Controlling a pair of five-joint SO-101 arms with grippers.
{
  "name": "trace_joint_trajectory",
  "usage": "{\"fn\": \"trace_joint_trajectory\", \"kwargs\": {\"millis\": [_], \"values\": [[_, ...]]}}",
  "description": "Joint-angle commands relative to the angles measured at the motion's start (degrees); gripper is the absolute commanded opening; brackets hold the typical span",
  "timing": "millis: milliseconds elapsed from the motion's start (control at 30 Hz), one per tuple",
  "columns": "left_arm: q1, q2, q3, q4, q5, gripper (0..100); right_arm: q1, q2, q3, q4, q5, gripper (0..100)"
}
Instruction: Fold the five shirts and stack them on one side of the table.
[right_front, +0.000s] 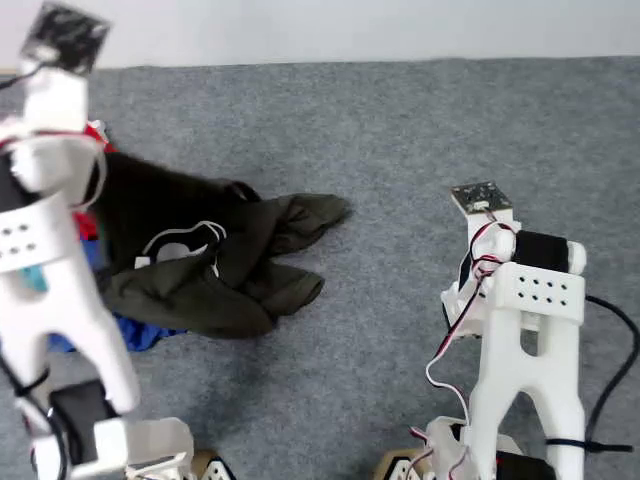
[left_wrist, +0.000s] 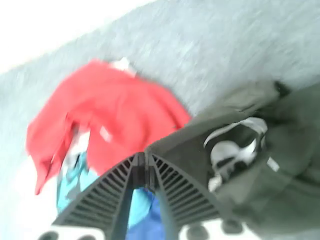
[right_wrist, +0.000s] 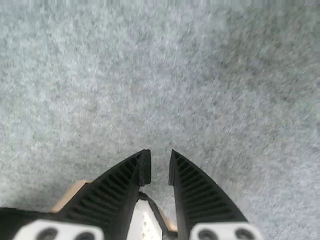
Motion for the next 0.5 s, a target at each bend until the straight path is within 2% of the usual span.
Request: {"fn": "trace_joint_trajectory", "kwargs": {"millis": [0,200,333,467], "values": [[-4.31,-6.86,7.16,1.14,-2.64,0,-3.12,-0.13,-0.88,-0.57,-0.44,7.4],[-8.97,-11.6,15.34,1.05,-4.48,0,-10.77,-0.04,-0.88,-0.66,-0.62,7.4],[-12.4,-11.87,16.13,1.05,-4.75,0,-12.0,-0.04,-0.88,-0.66,-0.62,7.4],[-12.66,-12.4,15.87,1.05,-5.45,0,-12.09,-0.22,-0.88,-0.66,-0.62,7.4]]}}
